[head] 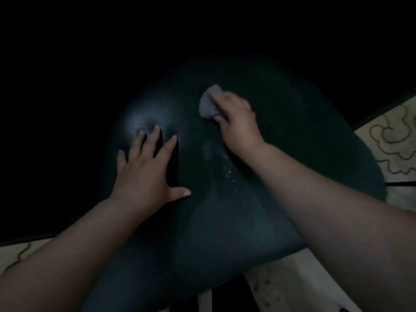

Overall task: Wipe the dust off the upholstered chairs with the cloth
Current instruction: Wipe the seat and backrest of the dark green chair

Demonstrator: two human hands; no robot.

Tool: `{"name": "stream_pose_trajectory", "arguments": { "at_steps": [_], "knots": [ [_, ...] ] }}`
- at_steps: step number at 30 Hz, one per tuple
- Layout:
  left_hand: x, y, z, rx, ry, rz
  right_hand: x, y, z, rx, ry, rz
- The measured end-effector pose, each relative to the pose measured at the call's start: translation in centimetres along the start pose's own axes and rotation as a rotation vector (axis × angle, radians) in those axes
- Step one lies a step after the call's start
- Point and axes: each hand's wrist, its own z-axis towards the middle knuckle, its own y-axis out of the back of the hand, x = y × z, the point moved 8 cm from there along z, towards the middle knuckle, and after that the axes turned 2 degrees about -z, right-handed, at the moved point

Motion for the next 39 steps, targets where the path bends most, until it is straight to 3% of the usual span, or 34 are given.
{"name": "stream_pose_trajectory", "arguments": {
  "at_steps": [3,6,9,11,15,20,23,26,28,31,35,39],
  "knots": [
    [0.0,-0.1,0.0,-0.004,0.001,-0.008,2.0,-1.5,-3.6,0.136,0.179,0.048],
    [0.1,-0.1,-0.1,0.008,-0.008,-0.014,2.0,-1.4,-7.3,0.242,0.214,0.146],
    [0.1,0.1,-0.3,0.000,-0.018,-0.018,0.3,1.2,-6.0,0.107,0.091,0.301],
    [0.1,0.1,-0.5,-0.012,-0.021,-0.024,-1.1,2.5,-3.6,0.010,0.016,0.219],
    [0.0,-0.1,-0.7,-0.013,-0.028,-0.019,-1.4,0.8,-2.9,0.060,-0.005,-0.012],
    [-0.6,-0.5,-1.2,0.001,-0.037,-0.016,0.5,-0.2,-9.1,0.125,0.146,0.051],
    [-1.5,-0.7,-1.8,0.025,-0.063,-0.019,0.4,0.0,-12.3,0.177,0.095,0.165],
    [-2.0,-1.2,-3.0,0.030,-0.101,-0.009,-0.1,2.1,-12.4,0.006,-0.046,0.325],
    [-1.8,-1.6,-3.6,0.014,-0.110,-0.009,0.3,2.5,-12.3,-0.078,-0.062,0.186],
    [-1.7,-1.9,-4.0,-0.019,-0.120,-0.017,1.3,0.3,-12.9,-0.036,-0.026,-0.111],
    [-1.8,-2.0,-4.1,-0.050,-0.129,-0.035,1.9,-2.0,-14.2,-0.120,0.017,-0.103],
    [-1.6,-2.0,-4.3,-0.047,-0.123,-0.037,-0.4,0.0,-13.5,-0.183,0.091,-0.187]
  ]
}}
